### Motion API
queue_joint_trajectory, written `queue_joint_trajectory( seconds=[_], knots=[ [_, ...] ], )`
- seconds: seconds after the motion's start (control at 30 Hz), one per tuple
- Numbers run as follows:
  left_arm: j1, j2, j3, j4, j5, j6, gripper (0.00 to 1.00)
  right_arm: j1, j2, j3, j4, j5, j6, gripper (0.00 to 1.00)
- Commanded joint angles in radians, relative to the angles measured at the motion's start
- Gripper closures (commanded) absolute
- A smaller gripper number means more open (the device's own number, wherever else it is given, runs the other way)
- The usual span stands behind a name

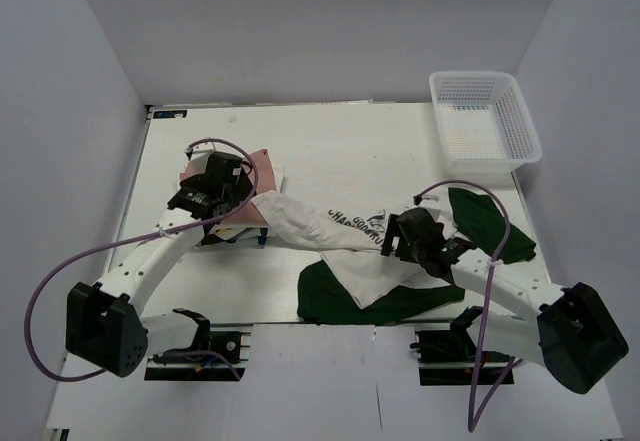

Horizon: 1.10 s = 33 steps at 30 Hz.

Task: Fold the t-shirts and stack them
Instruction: Flatten out the tshirt

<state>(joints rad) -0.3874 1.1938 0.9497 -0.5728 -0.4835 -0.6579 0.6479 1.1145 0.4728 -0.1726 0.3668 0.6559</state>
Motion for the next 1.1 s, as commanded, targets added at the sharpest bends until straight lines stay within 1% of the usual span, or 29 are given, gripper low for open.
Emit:
queue_joint_trajectory(
  seconds=[0.0, 0.07, 0.17, 0.23, 0.3, 0.4, 0.43, 0.47, 0.5, 0.53, 0.57, 0.6, 0.63, 0.7, 0.77, 0.87, 0.97, 1.07],
  knots=[
    [0.008, 0.032, 0.049, -0.079, -0.116, -0.117, 0.0, -0.008, -0.027, 0.049, -0.169, 0.133, 0.016, 0.1],
    [0.008, 0.032, 0.037, -0.041, -0.101, -0.105, 0.0, -0.019, -0.033, 0.038, -0.223, 0.152, 0.024, 0.1],
    [0.008, 0.041, 0.008, 0.036, -0.064, -0.085, 0.0, -0.028, -0.051, 0.021, -0.188, 0.12, 0.011, 0.1],
    [0.008, 0.053, 0.008, 0.036, -0.064, -0.085, 0.0, -0.033, -0.067, 0.021, -0.171, 0.113, 0.007, 0.1],
    [0.018, 0.069, 0.008, 0.036, -0.083, -0.085, 0.0, -0.033, -0.093, 0.024, -0.151, 0.086, -0.041, 0.1],
    [0.018, 0.079, 0.008, 0.045, -0.083, -0.085, 0.0, -0.03, -0.11, 0.056, -0.053, 0.0, -0.123, 0.1],
    [0.028, 0.079, 0.008, 0.045, -0.083, -0.094, 0.0, -0.027, -0.11, 0.065, -0.024, -0.034, -0.203, 0.1],
    [0.028, 0.079, 0.008, 0.054, -0.063, -0.094, 0.0, -0.024, -0.091, 0.085, 0.035, -0.168, -0.246, 0.1],
    [0.028, 0.079, 0.008, 0.054, -0.063, -0.094, 0.0, -0.021, -0.091, 0.086, 0.097, -0.208, -0.246, 0.1],
    [0.028, 0.069, -0.003, 0.066, -0.05, -0.094, 0.0, -0.018, -0.026, 0.134, 0.122, -0.291, -0.28, 0.1],
    [0.028, 0.069, -0.003, 0.067, -0.041, -0.094, 0.0, -0.007, 0.003, 0.153, 0.146, -0.357, -0.288, 0.1],
    [0.028, 0.053, -0.015, 0.082, -0.041, -0.094, 0.0, 0.008, 0.034, 0.185, 0.23, -0.417, -0.295, 0.1],
    [0.028, 0.04, -0.026, 0.099, -0.041, -0.085, 0.0, 0.021, 0.107, 0.208, 0.257, -0.495, -0.295, 0.1],
    [0.038, 0.039, -0.026, 0.099, -0.041, -0.085, 0.0, 0.048, 0.255, 0.24, 0.33, -0.574, -0.282, 0.1],
    [0.038, 0.039, -0.026, 0.099, -0.041, -0.085, 0.0, 0.059, 0.374, 0.282, 0.358, -0.624, -0.271, 0.1],
    [0.038, 0.049, -0.026, 0.073, -0.061, -0.085, 0.0, 0.061, 0.468, 0.293, 0.392, -0.632, -0.227, 0.1],
    [0.038, 0.049, -0.026, 0.073, -0.061, -0.085, 0.0, 0.055, 0.492, 0.261, 0.4, -0.617, -0.19, 0.1],
    [0.038, 0.027, -0.049, 0.085, -0.061, -0.085, 0.0, 0.039, 0.473, 0.199, 0.378, -0.553, -0.164, 0.1]
  ],
)
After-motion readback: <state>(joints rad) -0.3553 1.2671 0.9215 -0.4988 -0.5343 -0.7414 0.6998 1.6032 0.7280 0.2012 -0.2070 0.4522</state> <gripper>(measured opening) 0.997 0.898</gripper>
